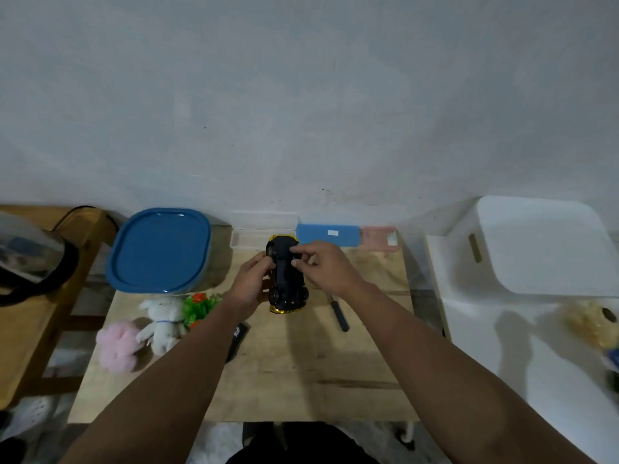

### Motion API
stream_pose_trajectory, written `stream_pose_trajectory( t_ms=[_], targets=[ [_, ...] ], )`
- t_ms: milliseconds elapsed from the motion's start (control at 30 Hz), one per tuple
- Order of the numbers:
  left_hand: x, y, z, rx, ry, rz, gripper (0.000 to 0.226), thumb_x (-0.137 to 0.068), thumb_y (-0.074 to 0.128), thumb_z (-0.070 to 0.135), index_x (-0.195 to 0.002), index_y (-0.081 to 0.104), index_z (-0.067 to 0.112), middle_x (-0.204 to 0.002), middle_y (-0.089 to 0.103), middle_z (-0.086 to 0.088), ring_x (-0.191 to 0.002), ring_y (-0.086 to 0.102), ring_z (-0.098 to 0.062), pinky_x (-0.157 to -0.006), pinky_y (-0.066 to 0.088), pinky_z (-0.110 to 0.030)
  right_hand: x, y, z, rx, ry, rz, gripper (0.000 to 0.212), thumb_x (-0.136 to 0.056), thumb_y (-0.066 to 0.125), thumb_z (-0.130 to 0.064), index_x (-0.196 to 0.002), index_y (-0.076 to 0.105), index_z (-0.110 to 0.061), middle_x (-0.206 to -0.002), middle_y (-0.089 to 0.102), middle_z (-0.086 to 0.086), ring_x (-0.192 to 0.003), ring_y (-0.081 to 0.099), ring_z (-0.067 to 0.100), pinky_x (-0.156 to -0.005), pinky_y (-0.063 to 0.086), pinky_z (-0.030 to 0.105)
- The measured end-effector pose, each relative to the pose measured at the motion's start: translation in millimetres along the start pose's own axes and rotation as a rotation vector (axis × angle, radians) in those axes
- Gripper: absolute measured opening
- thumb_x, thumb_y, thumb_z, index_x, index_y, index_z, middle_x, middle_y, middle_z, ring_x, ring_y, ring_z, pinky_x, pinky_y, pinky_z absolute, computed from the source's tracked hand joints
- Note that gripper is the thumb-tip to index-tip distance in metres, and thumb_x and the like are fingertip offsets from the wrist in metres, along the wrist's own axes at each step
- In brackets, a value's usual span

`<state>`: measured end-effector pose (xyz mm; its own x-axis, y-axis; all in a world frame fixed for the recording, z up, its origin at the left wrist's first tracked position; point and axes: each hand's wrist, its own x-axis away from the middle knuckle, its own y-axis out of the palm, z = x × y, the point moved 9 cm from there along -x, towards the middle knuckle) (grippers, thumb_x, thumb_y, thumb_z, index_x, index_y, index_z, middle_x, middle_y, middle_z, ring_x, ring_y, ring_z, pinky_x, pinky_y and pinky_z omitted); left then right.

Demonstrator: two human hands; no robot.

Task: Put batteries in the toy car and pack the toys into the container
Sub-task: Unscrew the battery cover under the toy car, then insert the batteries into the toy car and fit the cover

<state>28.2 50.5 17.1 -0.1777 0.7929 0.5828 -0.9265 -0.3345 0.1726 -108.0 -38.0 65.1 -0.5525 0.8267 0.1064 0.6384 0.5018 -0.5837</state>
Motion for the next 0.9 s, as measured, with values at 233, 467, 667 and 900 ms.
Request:
stream_pose_trajectory(
  t_ms=[233,467,667,900],
  targets=[
    [2.9,-0.2,-5.7,-0.002,0.000,-0.005,0.027,-0.102,0.050,0.018,-0.121,0.066,0.008,-0.102,0.065,-0.014,-0.088,0.064,-0.031,-0.074,0.052,-0.039,4.8,-1.3,9.2,-0.040,0.040,0.003,0.014,-0.090,0.074,-0.027,-0.102,0.078,-0.021,-0.093,0.064,-0.006,-0.087,0.061,0.009,-0.079,0.049,0.027],
    [11.6,15.2,3.2,-0.012,0.029,-0.016,0.026,-0.103,0.051,0.021,-0.119,0.071,0.015,-0.099,0.069,-0.012,-0.084,0.067,-0.028,-0.066,0.054,-0.034,6.1,-13.4,8.2,-0.177,0.062,0.023,0.008,-0.089,0.075,-0.025,-0.093,0.080,-0.020,-0.088,0.075,-0.011,-0.080,0.062,-0.002,-0.073,0.045,0.017],
    [10.5,11.2,1.3,-0.018,0.021,-0.010,0.028,-0.102,0.050,0.019,-0.120,0.071,0.015,-0.102,0.069,-0.014,-0.086,0.067,-0.029,-0.066,0.056,-0.035,5.9,-10.7,9.1,-0.238,0.076,0.003,0.014,-0.087,0.078,-0.020,-0.100,0.080,-0.021,-0.093,0.076,-0.009,-0.086,0.064,-0.001,-0.083,0.054,0.024],
    [7.8,6.2,-0.9,-0.027,0.021,-0.009,0.027,-0.103,0.048,0.019,-0.118,0.070,0.016,-0.108,0.069,-0.015,-0.091,0.068,-0.030,-0.066,0.058,-0.037,6.7,-18.5,9.0,-0.431,0.133,-0.023,0.011,-0.089,0.076,-0.010,-0.099,0.079,-0.011,-0.100,0.077,0.006,-0.068,0.062,0.001,-0.065,0.052,0.020]
  ],
)
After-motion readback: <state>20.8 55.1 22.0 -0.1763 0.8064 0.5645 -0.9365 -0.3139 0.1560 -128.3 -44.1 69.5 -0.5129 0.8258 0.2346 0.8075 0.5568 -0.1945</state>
